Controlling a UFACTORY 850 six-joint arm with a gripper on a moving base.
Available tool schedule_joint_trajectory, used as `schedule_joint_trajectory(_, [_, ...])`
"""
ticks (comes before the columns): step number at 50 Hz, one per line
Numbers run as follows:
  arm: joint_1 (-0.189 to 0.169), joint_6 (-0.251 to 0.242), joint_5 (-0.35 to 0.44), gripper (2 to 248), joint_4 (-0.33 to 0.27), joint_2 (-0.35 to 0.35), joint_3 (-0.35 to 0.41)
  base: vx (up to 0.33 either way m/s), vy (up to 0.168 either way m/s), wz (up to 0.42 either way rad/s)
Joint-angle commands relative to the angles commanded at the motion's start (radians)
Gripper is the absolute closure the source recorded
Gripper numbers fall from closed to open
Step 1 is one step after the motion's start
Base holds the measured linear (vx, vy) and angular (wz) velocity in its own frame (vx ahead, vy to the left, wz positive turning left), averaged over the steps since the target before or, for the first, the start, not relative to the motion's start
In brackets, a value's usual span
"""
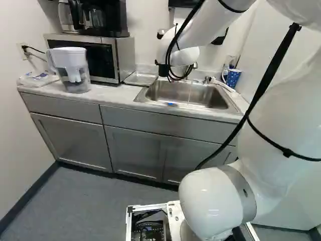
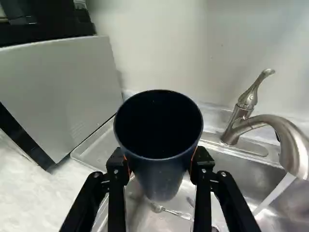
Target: Rinse the cup and place it in the tray
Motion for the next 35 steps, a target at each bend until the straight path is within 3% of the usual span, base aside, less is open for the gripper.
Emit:
schedule_joint_trajectory(19, [0.002, 0.000, 0.000, 124, 0.000, -0.003, -0.003, 0.000, 0.000, 0.000])
schedule_joint_trajectory(35, [0.019, 0.000, 0.000, 124, 0.000, -0.052, -0.051, 0.000, 0.000, 0.000])
